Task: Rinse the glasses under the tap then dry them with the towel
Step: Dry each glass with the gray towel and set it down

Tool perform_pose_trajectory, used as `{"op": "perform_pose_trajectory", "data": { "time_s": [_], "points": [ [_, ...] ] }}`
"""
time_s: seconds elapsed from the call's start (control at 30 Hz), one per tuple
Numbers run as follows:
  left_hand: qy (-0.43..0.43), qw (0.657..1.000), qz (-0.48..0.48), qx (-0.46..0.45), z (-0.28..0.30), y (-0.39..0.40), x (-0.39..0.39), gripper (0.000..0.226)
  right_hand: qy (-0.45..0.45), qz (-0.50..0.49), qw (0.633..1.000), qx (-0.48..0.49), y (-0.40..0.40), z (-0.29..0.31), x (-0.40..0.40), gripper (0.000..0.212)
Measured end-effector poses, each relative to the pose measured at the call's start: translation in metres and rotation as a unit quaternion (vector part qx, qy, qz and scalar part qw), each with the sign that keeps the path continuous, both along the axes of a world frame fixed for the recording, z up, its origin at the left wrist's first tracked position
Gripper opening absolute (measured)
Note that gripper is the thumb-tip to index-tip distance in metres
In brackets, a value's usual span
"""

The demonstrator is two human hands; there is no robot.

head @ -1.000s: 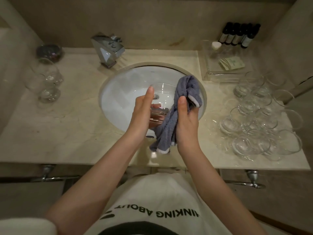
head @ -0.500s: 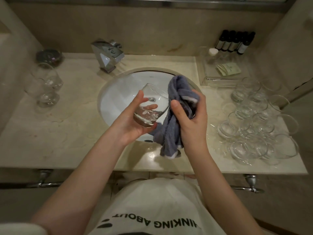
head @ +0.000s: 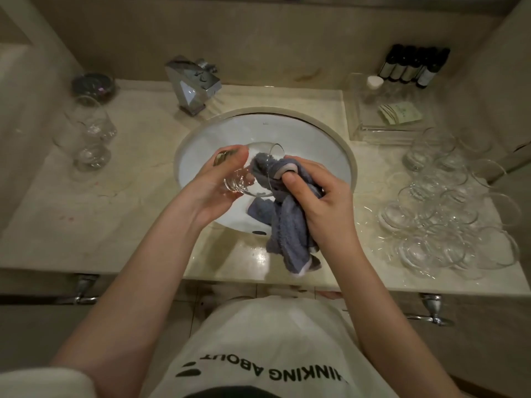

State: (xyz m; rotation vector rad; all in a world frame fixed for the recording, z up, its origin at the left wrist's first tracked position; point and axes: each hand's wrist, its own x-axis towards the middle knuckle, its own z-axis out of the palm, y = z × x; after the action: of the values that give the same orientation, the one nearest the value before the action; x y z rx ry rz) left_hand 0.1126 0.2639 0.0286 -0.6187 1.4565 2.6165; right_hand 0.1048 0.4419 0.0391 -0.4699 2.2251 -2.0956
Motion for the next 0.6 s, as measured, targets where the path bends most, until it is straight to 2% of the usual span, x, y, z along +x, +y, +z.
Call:
{"op": "perform_pose_trajectory", "data": {
  "time_s": [0.13, 0.27, 0.37, 0.4, 0.5, 0.6],
  "points": [
    [0.013, 1.0, 0.016, 0.008, 0.001, -0.009, 0.004, 0.084, -0.018, 0.011, 1.0, -0.02, -0.004, 0.001, -0.001, 0.02],
    [0.005, 0.998, 0.033, -0.057, 0.009, -0.015, 0.008, 0.048, -0.043, 0.053, 0.998, 0.002, -0.018, 0.007, 0.001, 0.011],
    [-0.023, 0.996, 0.028, -0.084, 0.018, -0.016, 0.011, 0.052, -0.061, 0.085, 0.994, 0.03, -0.035, 0.011, 0.002, 0.006],
    [-0.035, 0.996, 0.023, -0.081, 0.021, -0.017, 0.011, 0.053, -0.058, 0.091, 0.993, 0.046, -0.041, 0.012, 0.002, 0.008],
    [-0.053, 0.996, 0.015, -0.075, 0.025, -0.027, 0.01, 0.053, -0.005, 0.08, 0.989, 0.128, -0.058, 0.011, 0.001, 0.034],
    [-0.051, 0.996, 0.022, -0.072, 0.028, -0.04, 0.007, 0.049, 0.017, 0.071, 0.984, 0.165, -0.073, 0.01, 0.002, 0.041]
  ]
}}
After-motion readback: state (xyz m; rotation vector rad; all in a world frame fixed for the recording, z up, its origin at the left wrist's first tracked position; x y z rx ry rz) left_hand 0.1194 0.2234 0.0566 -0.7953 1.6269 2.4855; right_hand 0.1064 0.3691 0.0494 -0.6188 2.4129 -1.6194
